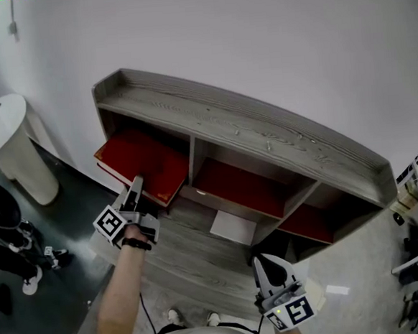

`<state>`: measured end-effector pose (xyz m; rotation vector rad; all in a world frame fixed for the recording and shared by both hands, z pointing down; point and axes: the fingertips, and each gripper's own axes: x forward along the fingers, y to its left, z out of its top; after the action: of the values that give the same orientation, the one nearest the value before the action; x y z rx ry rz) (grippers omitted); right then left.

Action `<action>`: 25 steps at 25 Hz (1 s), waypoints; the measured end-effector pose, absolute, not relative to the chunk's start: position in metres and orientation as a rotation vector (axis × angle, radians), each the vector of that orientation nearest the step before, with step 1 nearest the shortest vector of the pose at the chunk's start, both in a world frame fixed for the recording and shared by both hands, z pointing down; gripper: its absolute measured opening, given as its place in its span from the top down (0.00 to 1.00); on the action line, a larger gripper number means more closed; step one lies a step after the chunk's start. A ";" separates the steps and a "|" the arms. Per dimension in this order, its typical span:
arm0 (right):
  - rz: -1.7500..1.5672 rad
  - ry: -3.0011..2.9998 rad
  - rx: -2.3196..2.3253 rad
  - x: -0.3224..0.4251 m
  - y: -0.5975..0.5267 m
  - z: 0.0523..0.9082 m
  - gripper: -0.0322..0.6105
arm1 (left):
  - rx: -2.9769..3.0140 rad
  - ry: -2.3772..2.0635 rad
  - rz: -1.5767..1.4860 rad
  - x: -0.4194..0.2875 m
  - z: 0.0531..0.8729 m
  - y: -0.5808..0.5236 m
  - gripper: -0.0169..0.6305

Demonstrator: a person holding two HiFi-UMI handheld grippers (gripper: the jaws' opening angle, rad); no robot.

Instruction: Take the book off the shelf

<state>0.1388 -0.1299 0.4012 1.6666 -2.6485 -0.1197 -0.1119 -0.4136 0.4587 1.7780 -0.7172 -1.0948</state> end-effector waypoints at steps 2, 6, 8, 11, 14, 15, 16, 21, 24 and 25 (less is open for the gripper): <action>-0.119 -2.663 1.654 0.138 -0.129 0.401 0.92 | 1.797 -0.725 -1.103 -0.116 0.455 -0.407 0.56; -0.118 -2.691 1.627 0.134 -0.127 0.401 0.92 | 1.825 -0.748 -1.108 -0.125 0.449 -0.393 0.56; -0.118 -2.701 1.614 0.133 -0.126 0.402 0.92 | 1.852 -0.758 -1.116 -0.128 0.444 -0.387 0.56; -0.115 -2.716 1.596 0.131 -0.124 0.403 0.92 | 1.907 -0.784 -1.126 -0.133 0.434 -0.375 0.56; -0.110 -2.729 1.578 0.129 -0.122 0.404 0.92 | 1.947 -0.817 -1.135 -0.140 0.427 -0.363 0.56; -0.108 -2.733 1.573 0.128 -0.121 0.405 0.92 | 1.957 -0.829 -1.136 -0.143 0.425 -0.358 0.56; -0.108 -2.738 1.567 0.127 -0.120 0.405 0.92 | 1.968 -0.840 -1.137 -0.145 0.423 -0.354 0.56; -0.111 -2.768 1.536 0.121 -0.121 0.403 0.92 | 2.029 -0.915 -1.123 -0.162 0.413 -0.334 0.56; -0.111 -2.779 1.520 0.117 -0.121 0.404 0.92 | 2.053 -0.961 -1.128 -0.174 0.408 -0.322 0.57; -0.112 -2.782 1.515 0.116 -0.121 0.404 0.92 | 2.062 -0.988 -1.123 -0.178 0.407 -0.318 0.57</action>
<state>0.1162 -0.1211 0.4037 1.5152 -2.7823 -0.1117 -0.1775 -0.3183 0.4067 2.0622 -0.9877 -1.1233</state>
